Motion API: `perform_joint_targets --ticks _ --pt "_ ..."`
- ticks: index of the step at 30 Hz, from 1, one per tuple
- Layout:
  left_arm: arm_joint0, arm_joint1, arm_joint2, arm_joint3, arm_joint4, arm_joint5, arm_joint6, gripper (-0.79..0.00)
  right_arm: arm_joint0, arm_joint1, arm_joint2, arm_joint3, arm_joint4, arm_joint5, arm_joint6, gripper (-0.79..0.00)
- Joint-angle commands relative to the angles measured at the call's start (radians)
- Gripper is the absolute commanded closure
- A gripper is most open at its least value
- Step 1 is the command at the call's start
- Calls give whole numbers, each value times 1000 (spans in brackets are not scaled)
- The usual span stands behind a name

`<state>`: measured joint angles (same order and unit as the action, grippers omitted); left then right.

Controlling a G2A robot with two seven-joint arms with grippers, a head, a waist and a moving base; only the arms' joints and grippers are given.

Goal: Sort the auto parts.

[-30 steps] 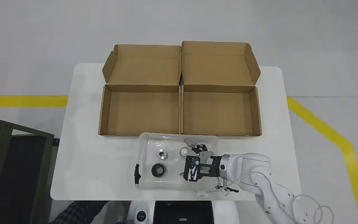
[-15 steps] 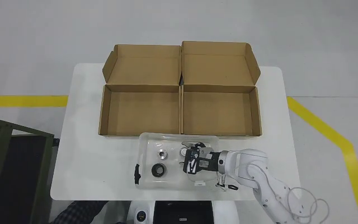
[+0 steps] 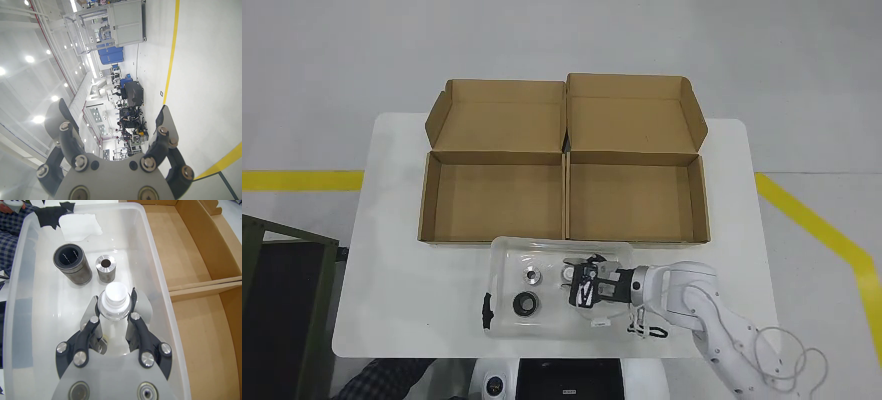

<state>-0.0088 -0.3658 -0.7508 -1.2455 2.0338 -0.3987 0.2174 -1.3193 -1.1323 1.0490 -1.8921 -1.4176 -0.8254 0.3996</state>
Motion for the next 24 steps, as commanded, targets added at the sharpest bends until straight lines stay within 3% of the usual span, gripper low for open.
perform_joint_targets --ticks 1,10,17,24 --pt "0 0 0 0 0 0 0 -785 -2 3 6 -19 22 -23 -28 0" --pt "0 0 0 0 0 0 0 -785 -43 17 58 -64 123 -81 -154 0" --pt "0 0 0 0 0 0 0 -785 -35 20 74 -17 364 -125 -223 0" --pt "0 0 0 0 0 0 0 -785 -4 16 92 41 581 -73 -278 0"
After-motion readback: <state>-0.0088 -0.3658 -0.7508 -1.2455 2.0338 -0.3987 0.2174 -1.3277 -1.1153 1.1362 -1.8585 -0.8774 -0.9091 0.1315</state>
